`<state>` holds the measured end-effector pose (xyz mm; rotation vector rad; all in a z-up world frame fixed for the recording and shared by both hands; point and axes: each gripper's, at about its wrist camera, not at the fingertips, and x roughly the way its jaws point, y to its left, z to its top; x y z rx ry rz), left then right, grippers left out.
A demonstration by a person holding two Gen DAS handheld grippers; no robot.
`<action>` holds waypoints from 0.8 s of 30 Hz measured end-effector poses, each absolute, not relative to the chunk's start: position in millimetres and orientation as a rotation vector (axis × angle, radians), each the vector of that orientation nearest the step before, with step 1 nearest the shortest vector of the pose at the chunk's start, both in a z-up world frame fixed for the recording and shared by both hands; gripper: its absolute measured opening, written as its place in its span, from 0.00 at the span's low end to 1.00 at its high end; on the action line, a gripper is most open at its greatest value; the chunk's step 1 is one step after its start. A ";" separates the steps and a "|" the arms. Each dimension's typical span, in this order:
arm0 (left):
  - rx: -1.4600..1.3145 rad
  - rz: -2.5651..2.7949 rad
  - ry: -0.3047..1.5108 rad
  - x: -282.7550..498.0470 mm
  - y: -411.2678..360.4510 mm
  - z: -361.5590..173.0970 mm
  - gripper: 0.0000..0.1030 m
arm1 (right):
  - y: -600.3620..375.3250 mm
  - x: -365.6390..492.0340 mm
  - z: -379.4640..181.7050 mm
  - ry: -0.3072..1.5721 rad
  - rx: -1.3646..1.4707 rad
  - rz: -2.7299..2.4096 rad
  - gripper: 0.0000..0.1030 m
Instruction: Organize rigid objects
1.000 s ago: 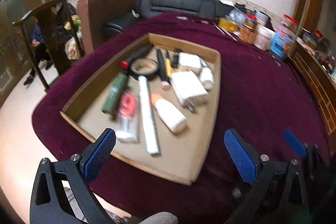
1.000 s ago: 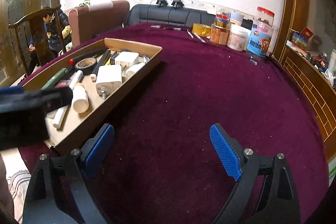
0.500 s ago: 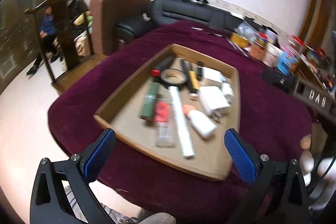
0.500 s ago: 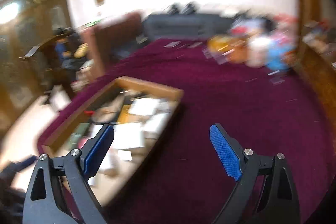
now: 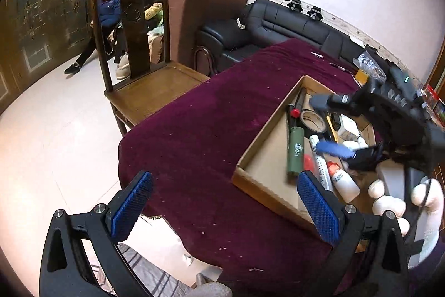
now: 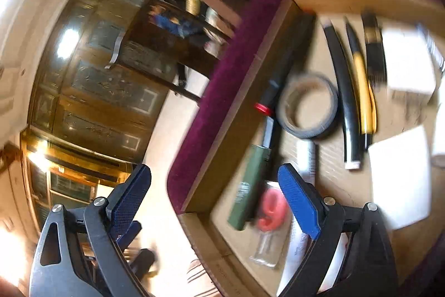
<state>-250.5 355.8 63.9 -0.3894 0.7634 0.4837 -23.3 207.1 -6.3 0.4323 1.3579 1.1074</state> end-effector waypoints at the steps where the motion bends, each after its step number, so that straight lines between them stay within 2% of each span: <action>1: -0.392 0.483 0.759 -250.6 357.7 63.7 0.99 | 199.0 -21.0 -5.1 1.346 0.449 1.082 0.89; 8: -0.397 0.458 0.722 -248.5 364.0 64.6 0.99 | 196.6 -0.1 38.1 1.249 0.534 1.087 0.89; 13: -0.391 0.461 0.723 -247.6 369.3 64.5 0.99 | 245.9 23.9 25.2 1.290 0.664 1.088 0.89; 16: -0.397 0.459 0.736 -246.8 373.9 61.7 0.99 | 261.2 35.1 1.6 1.355 0.650 1.020 0.89; 18: -0.396 0.462 0.735 -247.1 376.8 60.4 0.99 | 255.5 37.4 -8.3 1.379 0.641 0.977 0.79; 24: -0.406 0.456 0.735 -244.4 381.5 57.7 0.99 | 237.4 36.3 25.7 1.276 0.600 0.983 0.80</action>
